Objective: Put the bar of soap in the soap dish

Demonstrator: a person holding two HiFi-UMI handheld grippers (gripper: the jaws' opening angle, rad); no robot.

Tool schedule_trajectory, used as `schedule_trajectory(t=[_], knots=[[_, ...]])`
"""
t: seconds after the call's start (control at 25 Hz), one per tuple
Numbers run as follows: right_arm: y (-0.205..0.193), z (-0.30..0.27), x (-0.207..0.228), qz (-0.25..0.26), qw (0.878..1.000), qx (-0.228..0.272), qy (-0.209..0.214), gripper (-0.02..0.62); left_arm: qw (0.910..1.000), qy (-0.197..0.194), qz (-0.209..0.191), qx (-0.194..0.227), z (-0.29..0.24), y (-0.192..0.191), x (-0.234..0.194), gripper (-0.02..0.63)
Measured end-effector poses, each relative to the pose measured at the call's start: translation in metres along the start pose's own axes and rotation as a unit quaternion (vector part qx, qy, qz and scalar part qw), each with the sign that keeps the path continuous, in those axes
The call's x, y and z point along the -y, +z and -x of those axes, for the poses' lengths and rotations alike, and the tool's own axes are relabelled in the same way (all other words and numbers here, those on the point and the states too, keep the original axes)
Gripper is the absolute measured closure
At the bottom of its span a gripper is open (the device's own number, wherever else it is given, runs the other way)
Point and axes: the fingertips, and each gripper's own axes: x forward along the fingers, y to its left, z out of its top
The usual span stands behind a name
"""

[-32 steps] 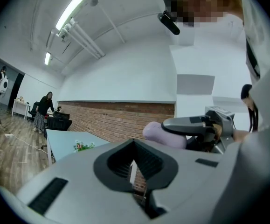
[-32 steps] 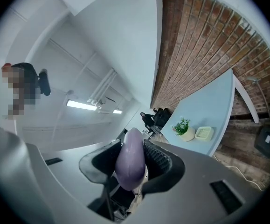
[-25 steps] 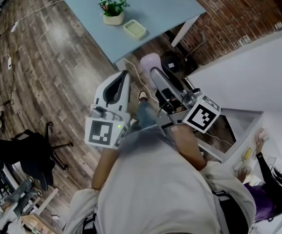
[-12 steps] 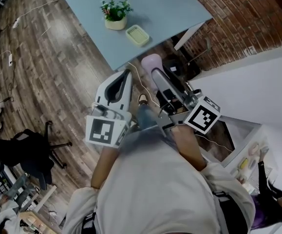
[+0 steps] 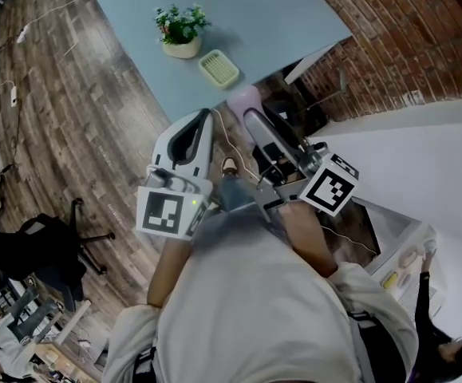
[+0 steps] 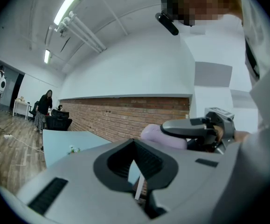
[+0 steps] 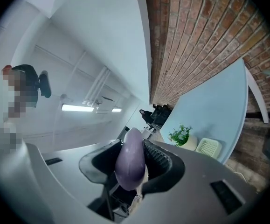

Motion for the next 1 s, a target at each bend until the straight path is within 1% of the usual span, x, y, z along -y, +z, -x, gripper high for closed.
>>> schedule_trajectory(t=[0.16, 0.36, 0.68, 1.0], knots=[[0.015, -0.012, 0.016, -0.005, 1.0, -0.008, 0.007, 0.436, 0.9999, 0.01, -0.004, -0.003, -0.023, 0.001, -0.007, 0.604], [0.024, -0.021, 0.03, -0.016, 1.0, -0.017, 0.018, 0.436, 0.9996, 0.026, -0.004, -0.009, -0.038, 0.0, -0.012, 0.604], [0.038, -0.029, 0.034, -0.022, 0.999, -0.021, 0.031, 0.436, 0.9992, 0.037, -0.013, -0.01, -0.05, 0.007, -0.014, 0.604], [0.043, -0.042, 0.037, -0.02, 0.999, -0.02, 0.03, 0.436, 0.9991, 0.041, -0.01, -0.004, -0.053, 0.012, -0.03, 0.604]])
